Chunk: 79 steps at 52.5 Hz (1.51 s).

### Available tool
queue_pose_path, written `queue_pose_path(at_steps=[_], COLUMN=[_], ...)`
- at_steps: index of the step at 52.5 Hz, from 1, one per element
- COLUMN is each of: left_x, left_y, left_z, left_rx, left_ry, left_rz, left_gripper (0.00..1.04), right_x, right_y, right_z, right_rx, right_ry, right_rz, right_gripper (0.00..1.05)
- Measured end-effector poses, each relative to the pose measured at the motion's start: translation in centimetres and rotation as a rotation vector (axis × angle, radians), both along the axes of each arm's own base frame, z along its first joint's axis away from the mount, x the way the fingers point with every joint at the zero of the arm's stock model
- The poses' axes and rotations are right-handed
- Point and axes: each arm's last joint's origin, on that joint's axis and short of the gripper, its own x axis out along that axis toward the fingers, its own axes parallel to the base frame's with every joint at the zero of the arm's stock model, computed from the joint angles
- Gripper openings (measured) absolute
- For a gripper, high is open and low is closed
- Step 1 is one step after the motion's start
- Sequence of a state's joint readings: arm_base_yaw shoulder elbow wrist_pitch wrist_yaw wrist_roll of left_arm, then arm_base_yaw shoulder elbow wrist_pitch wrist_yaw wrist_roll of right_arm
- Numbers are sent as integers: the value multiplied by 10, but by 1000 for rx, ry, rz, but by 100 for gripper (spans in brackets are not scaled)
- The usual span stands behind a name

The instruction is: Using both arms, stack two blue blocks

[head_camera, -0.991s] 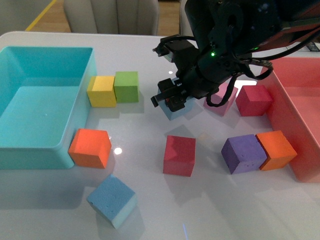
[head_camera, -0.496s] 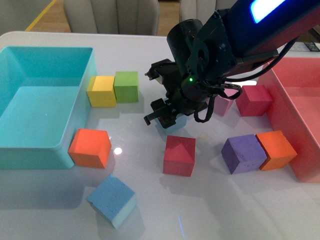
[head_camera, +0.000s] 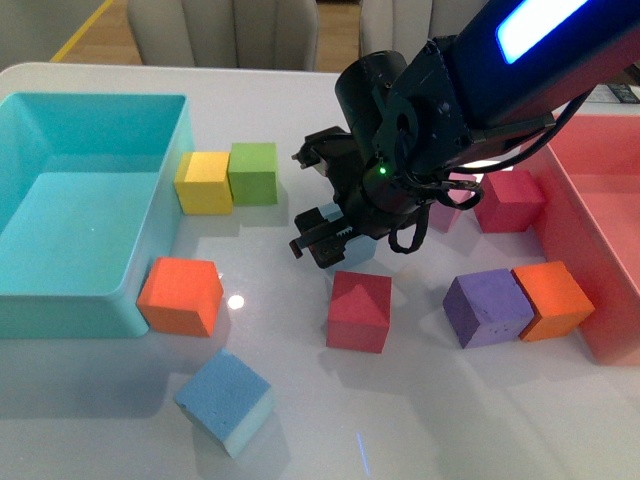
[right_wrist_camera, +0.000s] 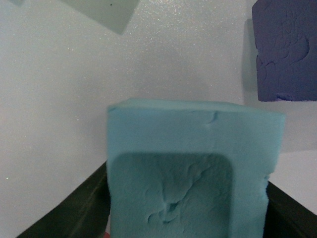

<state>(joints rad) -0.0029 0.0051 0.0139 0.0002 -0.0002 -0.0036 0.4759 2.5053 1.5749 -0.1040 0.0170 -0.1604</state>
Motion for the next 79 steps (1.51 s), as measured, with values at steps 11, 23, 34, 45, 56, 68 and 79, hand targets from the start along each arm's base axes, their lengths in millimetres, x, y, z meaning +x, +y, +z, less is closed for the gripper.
queue_pose_path(at_steps=[11,23,34,45,56,68,79], left_x=[0,0,0,0,0,0,0], left_y=[0,0,0,0,0,0,0], left_z=[0,0,0,0,0,0,0], left_rx=[0,0,0,0,0,0,0], left_ry=[0,1,0,0,0,0,0], left_rz=[0,0,0,0,1,0,0], left_gripper=[96,96,96,96,96,96,96], right_x=[-4,-8,-42,-96,-160,-203,-235], right_y=[-6,-15,-56,-99,-159,-184,-199], right_z=[7,66,129,172,178,162,156], right_rx=[23,112,231,349,387,382,385], right_ry=[-39,-207,-427,-617,-991,-965,-968], right_rz=[-8,-3,-68,-193,-495,-492,-495], right_gripper=[95,96,96,93,58,18,2])
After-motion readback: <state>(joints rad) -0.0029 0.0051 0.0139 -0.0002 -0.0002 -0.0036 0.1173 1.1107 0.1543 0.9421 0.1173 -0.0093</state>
